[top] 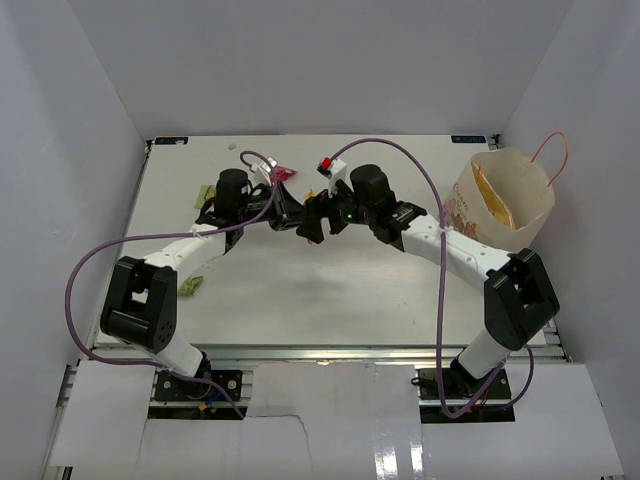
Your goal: Place the snacks into the paper bag
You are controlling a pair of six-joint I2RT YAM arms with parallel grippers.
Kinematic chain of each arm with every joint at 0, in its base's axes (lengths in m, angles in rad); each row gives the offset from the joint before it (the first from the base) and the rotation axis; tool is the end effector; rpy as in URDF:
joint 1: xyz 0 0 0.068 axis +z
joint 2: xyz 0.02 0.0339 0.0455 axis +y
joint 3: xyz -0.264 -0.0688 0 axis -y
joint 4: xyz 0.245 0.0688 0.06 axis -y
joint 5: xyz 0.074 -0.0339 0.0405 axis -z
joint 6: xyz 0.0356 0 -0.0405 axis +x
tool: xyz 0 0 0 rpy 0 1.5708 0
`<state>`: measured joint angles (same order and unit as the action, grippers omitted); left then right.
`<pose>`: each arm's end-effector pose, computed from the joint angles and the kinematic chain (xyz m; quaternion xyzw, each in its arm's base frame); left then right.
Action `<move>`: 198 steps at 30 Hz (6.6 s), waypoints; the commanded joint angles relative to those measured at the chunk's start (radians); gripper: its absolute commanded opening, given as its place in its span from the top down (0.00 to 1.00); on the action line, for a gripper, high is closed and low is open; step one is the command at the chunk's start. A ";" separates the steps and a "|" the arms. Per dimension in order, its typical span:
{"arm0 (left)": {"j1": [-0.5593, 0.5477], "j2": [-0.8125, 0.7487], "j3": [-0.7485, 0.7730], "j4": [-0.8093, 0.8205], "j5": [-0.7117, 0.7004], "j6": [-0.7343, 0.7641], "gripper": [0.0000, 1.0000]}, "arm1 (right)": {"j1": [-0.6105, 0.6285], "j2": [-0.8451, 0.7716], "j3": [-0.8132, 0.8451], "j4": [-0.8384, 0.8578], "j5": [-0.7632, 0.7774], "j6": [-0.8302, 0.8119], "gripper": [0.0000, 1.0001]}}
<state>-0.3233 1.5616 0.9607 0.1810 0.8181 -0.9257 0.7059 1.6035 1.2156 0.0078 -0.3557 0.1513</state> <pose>0.3173 -0.1337 0.2484 -0.0216 0.7993 -0.5626 0.2100 0.2795 0.2545 0.3004 -0.3185 0.7566 0.3626 0.4411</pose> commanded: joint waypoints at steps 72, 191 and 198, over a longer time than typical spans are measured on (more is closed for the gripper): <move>0.223 -0.448 -0.071 -0.951 -1.056 0.199 0.02 | -1.000 -0.165 0.453 -0.819 0.038 -0.768 0.12; 0.214 0.027 0.305 -0.545 -0.467 0.358 0.40 | -0.761 -0.316 0.458 -0.562 -0.008 -0.677 0.92; 0.214 0.277 0.495 -0.557 -0.493 0.452 0.39 | -0.904 -0.306 0.312 -0.585 0.145 -0.771 0.92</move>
<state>-0.1085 1.7878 1.3674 -0.3672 0.3538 -0.5426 -0.1722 1.2556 1.5715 -0.5236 -0.3031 -0.5694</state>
